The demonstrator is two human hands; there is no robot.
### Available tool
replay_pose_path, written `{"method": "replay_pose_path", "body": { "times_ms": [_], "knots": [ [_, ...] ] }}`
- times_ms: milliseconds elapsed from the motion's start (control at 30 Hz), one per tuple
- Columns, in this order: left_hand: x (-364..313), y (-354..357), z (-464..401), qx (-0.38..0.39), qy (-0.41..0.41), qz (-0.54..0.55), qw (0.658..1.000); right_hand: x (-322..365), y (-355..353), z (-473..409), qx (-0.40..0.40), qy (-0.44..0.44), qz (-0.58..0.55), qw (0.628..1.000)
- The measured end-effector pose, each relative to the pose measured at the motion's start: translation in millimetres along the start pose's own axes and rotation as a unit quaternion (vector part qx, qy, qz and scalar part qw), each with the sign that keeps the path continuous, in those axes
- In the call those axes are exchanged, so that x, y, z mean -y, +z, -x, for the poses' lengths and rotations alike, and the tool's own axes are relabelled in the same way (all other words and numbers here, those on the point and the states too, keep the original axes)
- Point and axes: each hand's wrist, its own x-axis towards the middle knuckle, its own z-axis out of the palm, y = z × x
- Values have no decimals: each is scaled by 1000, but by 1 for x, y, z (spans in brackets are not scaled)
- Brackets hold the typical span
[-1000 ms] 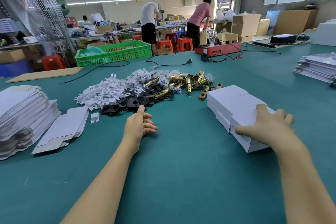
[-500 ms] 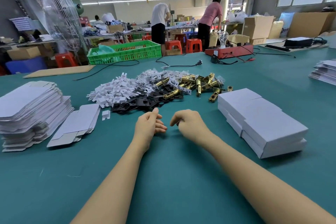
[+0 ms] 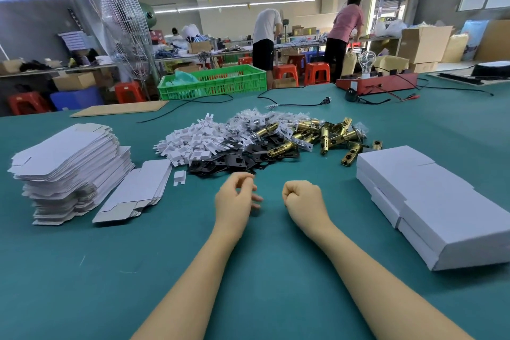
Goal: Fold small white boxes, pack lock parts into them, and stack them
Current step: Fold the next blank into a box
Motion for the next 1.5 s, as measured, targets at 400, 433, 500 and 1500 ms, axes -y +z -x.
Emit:
{"method": "replay_pose_path", "body": {
  "times_ms": [400,433,500,1500],
  "knots": [
    [9,-135,-64,-67,-109,-653,746,-4,-1,-5,11,40,-68,997],
    [11,-140,-64,-57,-135,-666,731,-4,-1,-5,11,43,-74,996],
    [15,-144,-62,-54,-155,-663,730,-5,-1,-5,7,48,-82,995],
    [-10,-22,9,-39,-127,209,969,-1,-3,-5,0,68,-216,974]
  ]
}}
